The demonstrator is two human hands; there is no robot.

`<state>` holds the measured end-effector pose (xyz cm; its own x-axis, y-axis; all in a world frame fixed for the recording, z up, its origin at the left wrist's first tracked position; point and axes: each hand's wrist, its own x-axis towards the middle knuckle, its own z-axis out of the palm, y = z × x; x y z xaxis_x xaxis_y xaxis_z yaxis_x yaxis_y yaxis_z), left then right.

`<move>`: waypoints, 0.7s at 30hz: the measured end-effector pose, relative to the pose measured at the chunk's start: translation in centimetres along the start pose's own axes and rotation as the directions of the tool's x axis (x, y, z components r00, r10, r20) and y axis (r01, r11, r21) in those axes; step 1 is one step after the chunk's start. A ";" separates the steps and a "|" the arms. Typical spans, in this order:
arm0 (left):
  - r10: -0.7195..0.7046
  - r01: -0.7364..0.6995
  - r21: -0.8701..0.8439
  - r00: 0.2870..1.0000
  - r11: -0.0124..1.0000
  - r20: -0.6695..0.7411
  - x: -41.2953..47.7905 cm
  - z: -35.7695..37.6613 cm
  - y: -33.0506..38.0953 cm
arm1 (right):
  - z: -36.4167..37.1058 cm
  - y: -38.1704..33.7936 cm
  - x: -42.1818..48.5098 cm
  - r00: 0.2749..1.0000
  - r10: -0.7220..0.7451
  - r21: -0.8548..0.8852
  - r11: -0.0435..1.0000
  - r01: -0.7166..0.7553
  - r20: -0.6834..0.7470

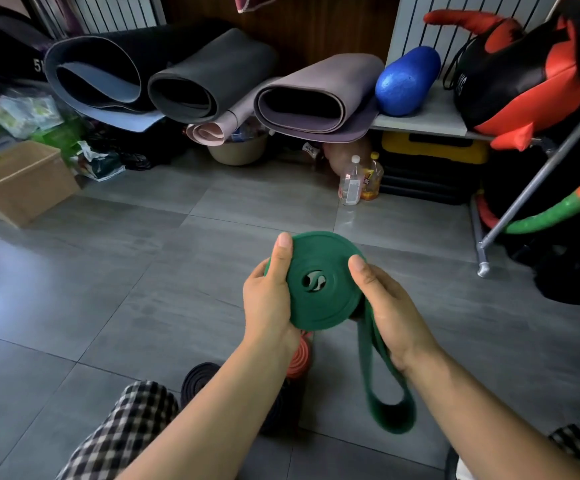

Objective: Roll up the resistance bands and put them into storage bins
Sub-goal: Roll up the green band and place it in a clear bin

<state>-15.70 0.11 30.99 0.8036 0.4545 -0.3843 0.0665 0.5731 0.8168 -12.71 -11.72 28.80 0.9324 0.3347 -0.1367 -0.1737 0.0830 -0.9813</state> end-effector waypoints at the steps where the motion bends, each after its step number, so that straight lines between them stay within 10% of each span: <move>1: 0.005 -0.006 -0.023 1.000 1.000 -0.024 0.0 0.2 -0.2 | 0.6 0.6 -0.1 1.000 0.010 0.042 0.999 -0.008 -0.027; 8: -0.179 0.175 -0.098 0.983 0.980 -0.036 -0.2 -0.4 -1.6 | 0.9 2.3 0.5 0.995 -0.008 -0.100 0.995 -0.003 -0.100; 16: -0.112 -0.126 0.591 0.930 0.796 0.349 0.2 -2.7 0.9 | -1.2 -0.8 -0.4 0.947 0.159 -0.478 0.878 -0.006 0.279; 21: -0.116 -0.005 0.420 0.958 0.907 0.261 -0.9 -2.6 -0.1 | -0.5 -0.6 -0.9 0.961 0.119 -0.359 0.933 -0.022 0.252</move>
<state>-17.95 1.45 30.16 0.9170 0.1909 -0.3503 0.3048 0.2312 0.9239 -13.33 -12.52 29.51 0.7951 0.5674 -0.2140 -0.0683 -0.2667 -0.9614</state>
